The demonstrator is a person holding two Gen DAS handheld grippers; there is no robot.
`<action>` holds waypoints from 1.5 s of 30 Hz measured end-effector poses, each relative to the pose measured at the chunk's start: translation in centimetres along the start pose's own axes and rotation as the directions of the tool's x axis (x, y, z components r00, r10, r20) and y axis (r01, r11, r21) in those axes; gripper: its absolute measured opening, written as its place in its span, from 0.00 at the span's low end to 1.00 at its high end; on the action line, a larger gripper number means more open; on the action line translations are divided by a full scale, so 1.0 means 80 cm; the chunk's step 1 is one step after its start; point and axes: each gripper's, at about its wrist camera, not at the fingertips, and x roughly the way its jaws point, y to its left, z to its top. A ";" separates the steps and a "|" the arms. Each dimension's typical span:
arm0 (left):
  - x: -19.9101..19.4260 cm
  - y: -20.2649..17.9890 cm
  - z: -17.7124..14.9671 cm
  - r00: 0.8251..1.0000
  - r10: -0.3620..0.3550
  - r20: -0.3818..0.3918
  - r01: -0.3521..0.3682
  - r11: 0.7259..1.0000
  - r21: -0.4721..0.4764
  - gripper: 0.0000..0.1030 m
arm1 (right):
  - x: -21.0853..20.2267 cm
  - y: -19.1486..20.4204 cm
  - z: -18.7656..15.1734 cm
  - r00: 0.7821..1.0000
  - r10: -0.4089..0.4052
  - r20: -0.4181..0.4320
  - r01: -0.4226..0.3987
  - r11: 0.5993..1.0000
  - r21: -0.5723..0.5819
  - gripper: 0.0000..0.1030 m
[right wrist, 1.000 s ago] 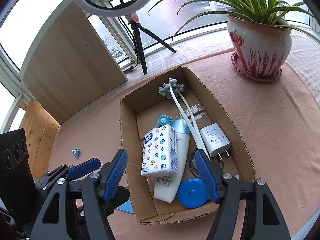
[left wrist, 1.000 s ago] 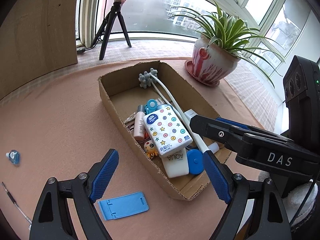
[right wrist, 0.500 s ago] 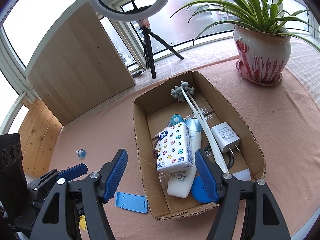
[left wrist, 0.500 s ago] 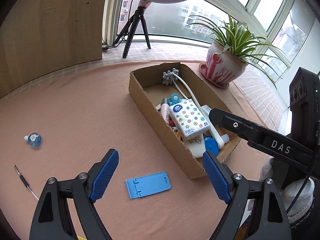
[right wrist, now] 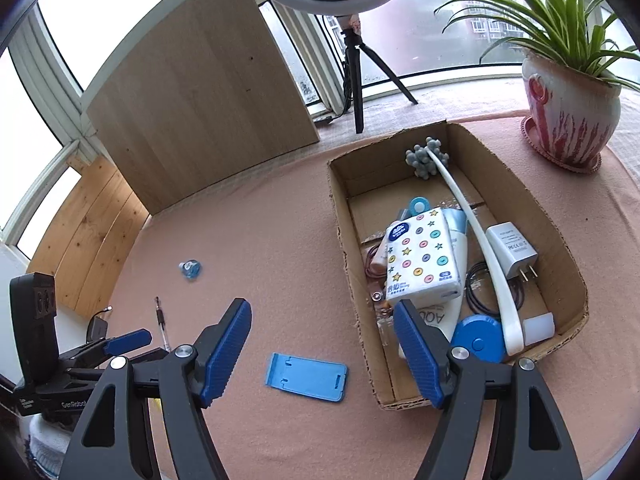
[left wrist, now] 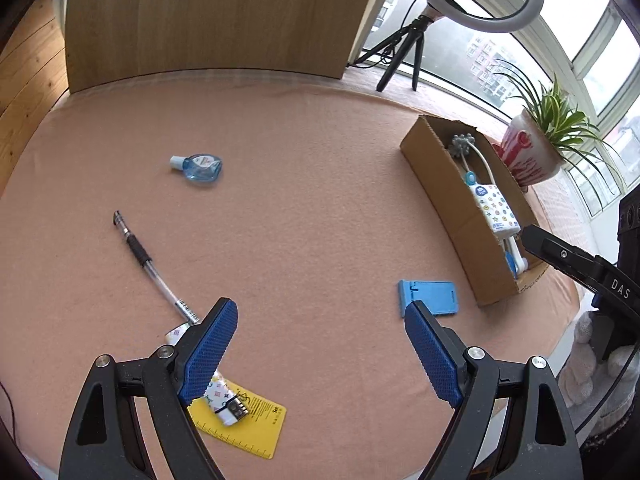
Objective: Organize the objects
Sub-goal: 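Move the right gripper to the blue phone stand while the left gripper approaches the patterned lighter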
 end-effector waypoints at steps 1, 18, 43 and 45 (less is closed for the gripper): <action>-0.002 0.014 -0.007 1.000 0.005 -0.002 -0.005 1.000 -0.020 0.85 | 0.005 0.006 -0.002 1.000 0.011 -0.023 -0.011 1.000 -0.008 0.68; -0.008 0.111 -0.077 0.999 0.021 -0.042 -0.028 0.983 -0.179 0.63 | 0.081 0.117 -0.062 0.956 0.060 -0.288 -0.138 0.956 -0.259 0.58; 0.059 0.042 -0.050 0.995 -0.026 -0.092 0.023 0.999 -0.031 0.42 | 0.117 0.045 -0.042 0.930 0.003 -0.368 -0.066 0.985 -0.157 0.45; 0.060 0.040 -0.048 0.994 -0.047 -0.097 0.043 0.998 -0.036 0.42 | 0.121 0.048 -0.037 0.928 0.005 -0.374 -0.072 0.984 -0.165 0.45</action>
